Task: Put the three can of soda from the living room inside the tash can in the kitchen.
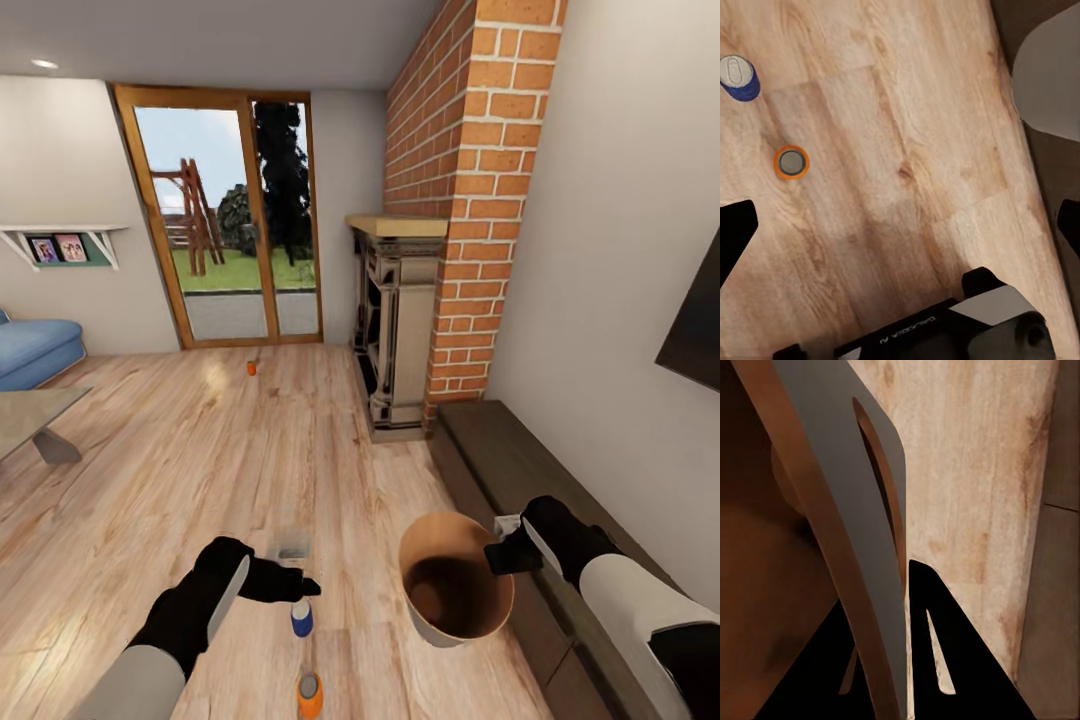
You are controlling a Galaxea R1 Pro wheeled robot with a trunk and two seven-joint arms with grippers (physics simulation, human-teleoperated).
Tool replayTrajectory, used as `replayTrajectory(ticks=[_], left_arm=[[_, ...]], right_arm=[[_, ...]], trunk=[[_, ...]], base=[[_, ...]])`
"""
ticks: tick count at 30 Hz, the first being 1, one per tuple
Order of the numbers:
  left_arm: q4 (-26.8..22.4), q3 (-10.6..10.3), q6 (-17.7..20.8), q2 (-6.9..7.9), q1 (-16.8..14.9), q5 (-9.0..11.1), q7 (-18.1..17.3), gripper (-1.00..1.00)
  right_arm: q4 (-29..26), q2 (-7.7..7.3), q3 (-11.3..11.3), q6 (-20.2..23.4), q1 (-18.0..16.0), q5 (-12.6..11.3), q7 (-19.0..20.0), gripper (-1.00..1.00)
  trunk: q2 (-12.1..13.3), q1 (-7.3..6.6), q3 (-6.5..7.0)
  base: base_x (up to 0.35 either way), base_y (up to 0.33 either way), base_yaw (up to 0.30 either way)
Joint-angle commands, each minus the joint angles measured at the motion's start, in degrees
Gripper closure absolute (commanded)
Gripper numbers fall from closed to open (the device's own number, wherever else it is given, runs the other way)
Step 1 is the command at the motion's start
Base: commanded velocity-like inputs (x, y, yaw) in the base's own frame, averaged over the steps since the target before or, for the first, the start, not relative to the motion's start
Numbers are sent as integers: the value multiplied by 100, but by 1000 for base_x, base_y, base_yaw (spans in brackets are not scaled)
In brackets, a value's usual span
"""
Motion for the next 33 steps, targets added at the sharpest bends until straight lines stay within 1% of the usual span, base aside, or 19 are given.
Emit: replayTrajectory(ticks=[1, 3, 4, 6, 8, 10, 13, 21, 30, 32, 33], left_arm=[[315, 1, -300, 1, -1, 13, 1, -100], [434, 1, -454, -1, -1, 13, 2, -100], [529, 1, -580, -2, -1, 12, 2, -100], [598, 1, -702, -1, -1, 14, 2, -100], [681, 6, -1048, 2, 0, 7, 2, -100], [787, 8, -1264, -1, 4, 6, 2, -100], [985, 9, -1420, -3, 4, 14, 2, -100], [1183, 10, -1526, -4, -1, 21, 3, -100], [1252, 14, -1496, -18, -3, 3, 13, -100], [1318, 16, -1460, -24, -37, 0, 67, -100], [1347, 20, -1404, -27, -143, -2, 133, -100]], right_arm=[[-9, -14, -29, 403, -93, -131, 39, 100], [-11, -18, -31, 600, -201, -134, 42, 100], [-14, -21, -32, 750, -320, -134, 42, 100], [-12, -23, -31, 851, -446, -133, 44, 100], [-9, -22, -29, 1005, -666, -127, 43, 100], [-9, -19, -31, 1005, -761, -125, 42, 100], [-10, -18, -30, 1005, -826, -126, 42, 100], [-10, -22, -25, 1005, -869, -116, 42, 100], [-10, -16, -25, 1005, -886, -110, 42, 100], [-10, -20, -25, 1005, -936, -107, 42, 100], [-10, -22, -25, 1005, -974, -106, 42, 100]], trunk=[[-42, 22, -21], [-122, 66, -67], [-163, 88, -92], [-243, 132, -142], [-323, 176, -194], [-403, 220, -247], [-524, 286, -328], [-844, 462, -543], [-1205, 659, -786], [-1286, 703, -840], [-1326, 725, -867]], base=[[0, 0, 0], [0, 0, 0], [0, 0, 0], [0, 0, 0], [0, 0, 0], [0, 0, 0], [0, 0, 0], [0, 0, 0], [0, 0, 0], [0, 0, 0], [0, 0, 0]])
